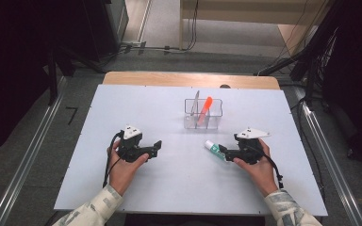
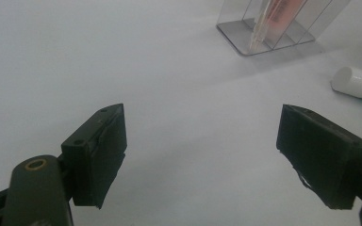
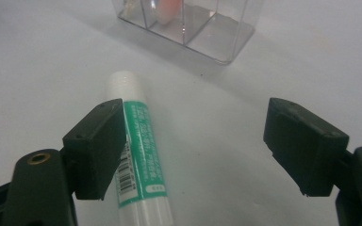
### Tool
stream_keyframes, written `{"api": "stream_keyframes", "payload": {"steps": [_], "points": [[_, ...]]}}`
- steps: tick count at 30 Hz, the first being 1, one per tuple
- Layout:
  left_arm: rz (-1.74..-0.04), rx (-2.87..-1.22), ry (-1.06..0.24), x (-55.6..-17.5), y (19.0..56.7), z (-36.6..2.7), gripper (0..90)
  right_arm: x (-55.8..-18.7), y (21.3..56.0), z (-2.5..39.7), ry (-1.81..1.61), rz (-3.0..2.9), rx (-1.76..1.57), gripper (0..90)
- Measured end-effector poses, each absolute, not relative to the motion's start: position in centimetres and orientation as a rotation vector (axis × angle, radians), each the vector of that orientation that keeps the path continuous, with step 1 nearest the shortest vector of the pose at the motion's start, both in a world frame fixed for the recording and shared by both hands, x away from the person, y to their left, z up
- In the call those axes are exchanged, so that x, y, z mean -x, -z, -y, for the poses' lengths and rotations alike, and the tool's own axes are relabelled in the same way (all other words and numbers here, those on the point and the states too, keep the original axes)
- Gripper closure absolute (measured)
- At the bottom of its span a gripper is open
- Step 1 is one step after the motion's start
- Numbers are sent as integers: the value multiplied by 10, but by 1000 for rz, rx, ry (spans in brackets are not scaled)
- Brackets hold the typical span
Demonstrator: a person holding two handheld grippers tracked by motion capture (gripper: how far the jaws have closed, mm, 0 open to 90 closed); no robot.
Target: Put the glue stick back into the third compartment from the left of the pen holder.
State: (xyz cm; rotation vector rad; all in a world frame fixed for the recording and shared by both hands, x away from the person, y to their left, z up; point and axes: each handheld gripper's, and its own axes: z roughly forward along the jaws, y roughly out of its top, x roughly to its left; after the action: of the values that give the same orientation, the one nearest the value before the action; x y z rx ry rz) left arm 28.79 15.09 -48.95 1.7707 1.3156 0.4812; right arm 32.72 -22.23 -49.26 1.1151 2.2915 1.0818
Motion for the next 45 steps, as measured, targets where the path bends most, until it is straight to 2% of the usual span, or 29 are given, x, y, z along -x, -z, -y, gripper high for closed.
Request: {"api": "stream_keyframes", "payload": {"steps": [19, 26, 34, 45], "points": [[-1308, -1775, -475, -288, 490, -150, 173, -335, 502, 187, -1031, -2363, -1017, 272], [-1307, -1775, -472, -288, 489, -150, 173, -336, 505, 175, -1003, -2396, -968, 331], [-1306, -1774, -467, -288, 490, -150, 173, -337, 507, 173, -991, -2419, -964, 416], [-1307, -1775, -464, -288, 490, -149, 173, -339, 510, 170, -976, -2444, -947, 440]]}}
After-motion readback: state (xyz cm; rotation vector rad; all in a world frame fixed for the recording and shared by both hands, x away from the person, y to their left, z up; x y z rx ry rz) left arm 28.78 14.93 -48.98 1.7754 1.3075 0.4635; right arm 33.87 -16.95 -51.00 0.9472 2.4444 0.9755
